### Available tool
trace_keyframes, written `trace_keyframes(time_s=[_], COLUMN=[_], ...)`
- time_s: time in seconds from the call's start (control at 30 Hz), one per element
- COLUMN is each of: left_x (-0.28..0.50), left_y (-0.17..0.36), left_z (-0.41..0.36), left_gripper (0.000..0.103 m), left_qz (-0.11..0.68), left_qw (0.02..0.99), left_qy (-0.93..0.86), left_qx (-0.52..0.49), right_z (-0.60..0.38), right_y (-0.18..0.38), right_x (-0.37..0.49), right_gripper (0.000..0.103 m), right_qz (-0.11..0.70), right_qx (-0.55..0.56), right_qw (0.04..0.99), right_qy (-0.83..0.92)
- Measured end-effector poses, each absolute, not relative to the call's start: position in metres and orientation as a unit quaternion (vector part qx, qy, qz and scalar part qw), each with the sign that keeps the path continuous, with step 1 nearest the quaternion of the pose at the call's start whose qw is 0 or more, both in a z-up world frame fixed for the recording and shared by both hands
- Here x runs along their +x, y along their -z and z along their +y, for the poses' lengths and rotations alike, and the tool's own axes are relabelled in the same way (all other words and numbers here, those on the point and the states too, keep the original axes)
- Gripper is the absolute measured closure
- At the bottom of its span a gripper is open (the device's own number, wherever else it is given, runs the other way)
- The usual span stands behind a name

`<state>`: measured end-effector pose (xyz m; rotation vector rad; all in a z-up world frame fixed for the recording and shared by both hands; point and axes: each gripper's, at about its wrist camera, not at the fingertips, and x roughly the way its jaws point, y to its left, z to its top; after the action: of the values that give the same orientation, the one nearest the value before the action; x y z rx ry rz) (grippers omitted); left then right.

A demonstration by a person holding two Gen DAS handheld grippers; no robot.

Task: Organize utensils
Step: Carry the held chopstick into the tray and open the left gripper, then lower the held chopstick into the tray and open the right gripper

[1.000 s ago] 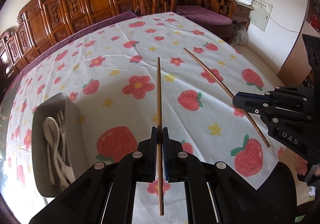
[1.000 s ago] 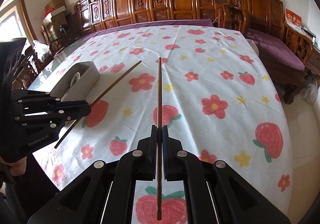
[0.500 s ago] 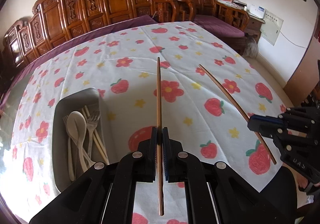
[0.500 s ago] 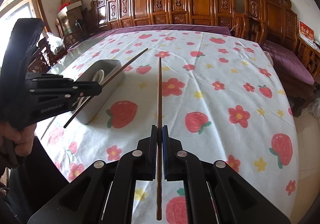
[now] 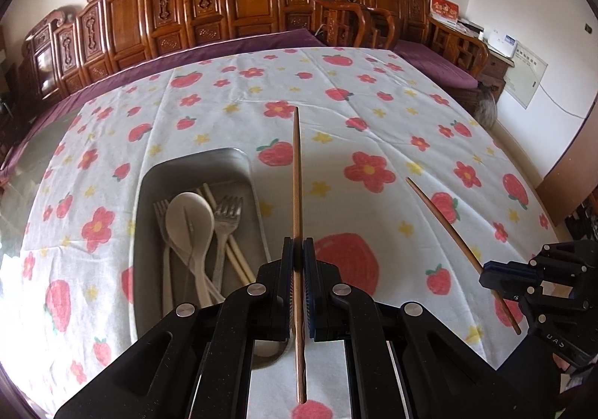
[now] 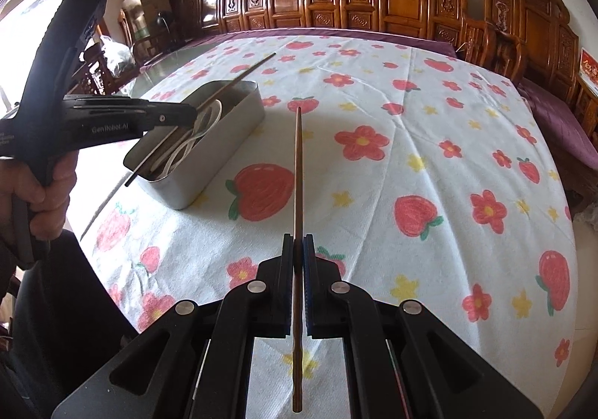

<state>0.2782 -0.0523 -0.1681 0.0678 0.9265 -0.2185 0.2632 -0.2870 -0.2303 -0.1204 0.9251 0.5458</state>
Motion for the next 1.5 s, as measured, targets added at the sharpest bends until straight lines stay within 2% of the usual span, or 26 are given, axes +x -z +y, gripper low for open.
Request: trace_keyframes(time_s=[0.43,0.87,1.27,1.5], left_x=[0.306,0.312,0.309,0.305], left_y=[0.170,0.216,0.226,0.213], left_z=[0.010,0.017,0.018,0.029], left_gripper=[0.099,0.099,0.099,0.099], left_qz=[0.442,0.477,0.490,0.471], left_qw=[0.893,0.874,0.864,0.875], left_qy=[0.083,0.094,0.112,0.113], left_qx=[-0.002,0.010,0.016,-0.006], right_z=[-0.263,-0.243,-0.222,-0.205], right_y=[0.235,0.251,0.234,0.225], right_x=[0.294,0.303,0.310,0.311], right_gripper=[0.097,0.097,0.097,0.097], right_qz=[0.444,0.462,0.451,0.446], right_qx=[-0.047,-0.057,-0.062,-0.060], right_qw=[0.855,0.845,0.849,0.850], right_qy=[-0.262,-0.263,-0.268,-0.273])
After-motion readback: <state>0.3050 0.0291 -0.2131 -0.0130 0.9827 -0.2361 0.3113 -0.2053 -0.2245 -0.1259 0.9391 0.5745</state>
